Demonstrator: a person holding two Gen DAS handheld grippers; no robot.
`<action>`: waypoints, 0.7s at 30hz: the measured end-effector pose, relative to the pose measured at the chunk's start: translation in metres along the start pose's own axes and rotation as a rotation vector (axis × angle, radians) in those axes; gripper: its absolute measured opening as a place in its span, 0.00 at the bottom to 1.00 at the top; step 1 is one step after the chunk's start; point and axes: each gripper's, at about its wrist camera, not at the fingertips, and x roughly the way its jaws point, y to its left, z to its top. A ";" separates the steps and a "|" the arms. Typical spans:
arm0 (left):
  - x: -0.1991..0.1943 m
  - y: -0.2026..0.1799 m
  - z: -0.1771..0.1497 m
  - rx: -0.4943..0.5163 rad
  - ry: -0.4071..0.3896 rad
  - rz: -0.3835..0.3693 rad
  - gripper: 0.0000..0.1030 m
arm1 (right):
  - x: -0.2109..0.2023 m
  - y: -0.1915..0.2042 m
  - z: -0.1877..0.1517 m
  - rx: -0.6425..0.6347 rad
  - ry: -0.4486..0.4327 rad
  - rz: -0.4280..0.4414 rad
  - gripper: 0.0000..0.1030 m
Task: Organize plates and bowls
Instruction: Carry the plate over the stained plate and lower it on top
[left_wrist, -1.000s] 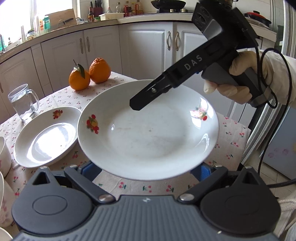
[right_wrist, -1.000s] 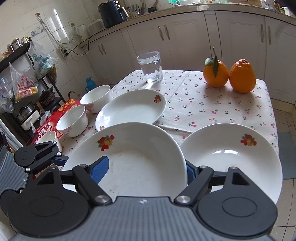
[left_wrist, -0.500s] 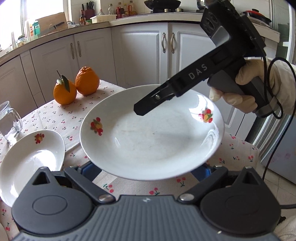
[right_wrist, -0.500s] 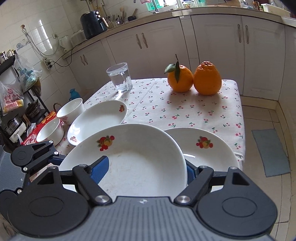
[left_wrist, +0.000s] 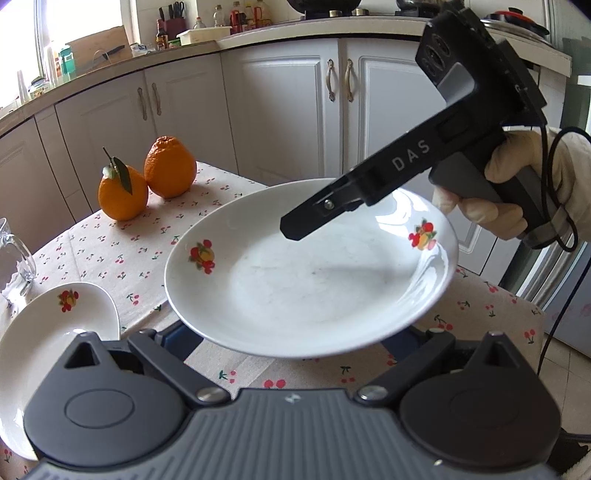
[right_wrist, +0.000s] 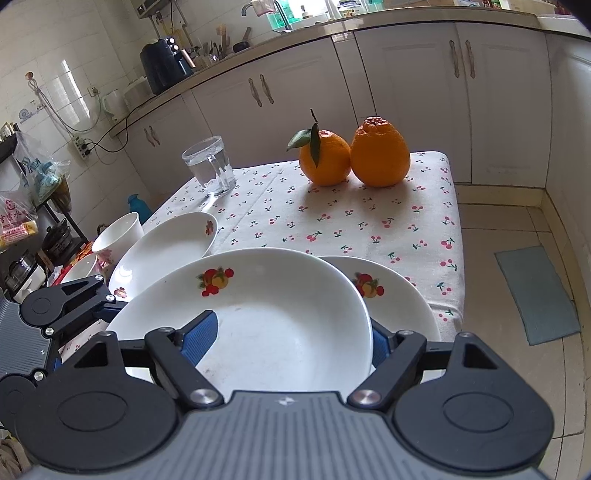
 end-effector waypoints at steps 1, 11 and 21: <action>0.001 0.000 0.000 0.001 0.003 -0.001 0.97 | 0.001 -0.002 -0.001 0.004 0.000 0.000 0.83; 0.008 -0.003 0.003 0.010 0.019 0.000 0.97 | 0.005 -0.014 -0.006 0.031 -0.001 0.005 0.83; 0.015 0.002 0.003 -0.024 0.045 -0.036 0.98 | 0.006 -0.019 -0.011 0.047 -0.001 0.006 0.83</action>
